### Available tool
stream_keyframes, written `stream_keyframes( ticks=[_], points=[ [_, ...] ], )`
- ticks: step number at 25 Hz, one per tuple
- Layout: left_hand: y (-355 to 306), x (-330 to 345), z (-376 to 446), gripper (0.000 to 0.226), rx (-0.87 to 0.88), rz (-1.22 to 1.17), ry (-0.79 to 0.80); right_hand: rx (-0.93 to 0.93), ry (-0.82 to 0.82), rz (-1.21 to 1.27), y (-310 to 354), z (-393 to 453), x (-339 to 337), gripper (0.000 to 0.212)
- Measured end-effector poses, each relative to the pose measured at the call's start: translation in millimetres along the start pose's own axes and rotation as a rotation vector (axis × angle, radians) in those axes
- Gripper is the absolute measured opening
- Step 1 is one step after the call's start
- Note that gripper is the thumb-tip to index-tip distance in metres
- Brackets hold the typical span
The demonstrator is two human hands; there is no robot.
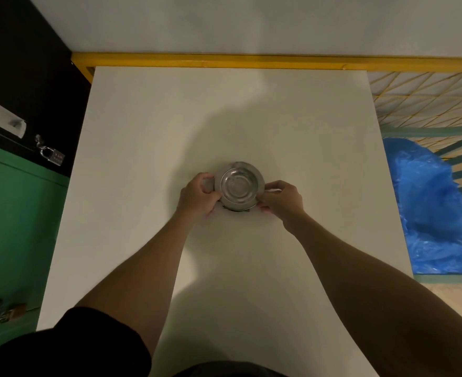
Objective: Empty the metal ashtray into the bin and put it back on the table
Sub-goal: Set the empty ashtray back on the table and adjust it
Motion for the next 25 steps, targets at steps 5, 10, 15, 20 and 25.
stream_keyframes(
  ticks=[5, 10, 15, 20, 25],
  points=[
    [-0.9, -3.0, 7.2, 0.043, 0.043, 0.052, -0.011, -0.12, -0.049, -0.141, 12.9, 3.0, -9.3, 0.027],
    [-1.0, -2.4, 7.3, 0.043, 0.084, 0.097, 0.004, -0.122, -0.036, -0.135, 17.9, 2.5, -8.4, 0.026],
    [-4.0, -2.1, 8.6, 0.041, 0.088, 0.081, 0.003, -0.124, -0.056, -0.138, 19.3, 0.4, -7.6, 0.023],
    [-2.7, -2.1, 7.9, 0.042, 0.08, 0.056, -0.011, -0.128, -0.06, -0.156, 19.0, 1.2, -5.9, 0.022],
    [-0.4, -1.6, 9.1, 0.043, 0.076, 0.055, -0.016, -0.127, -0.057, -0.146, 16.8, 1.3, -5.4, 0.02]
  ],
)
Point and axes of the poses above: each hand's wrist, its own z-axis towards the middle knuckle, its own x-axis out of the palm, y = z × x, the point moved 3 cm from there along z, towards the middle knuckle, and after that the axes turned 3 degrees about x, right-handed, at the moved point
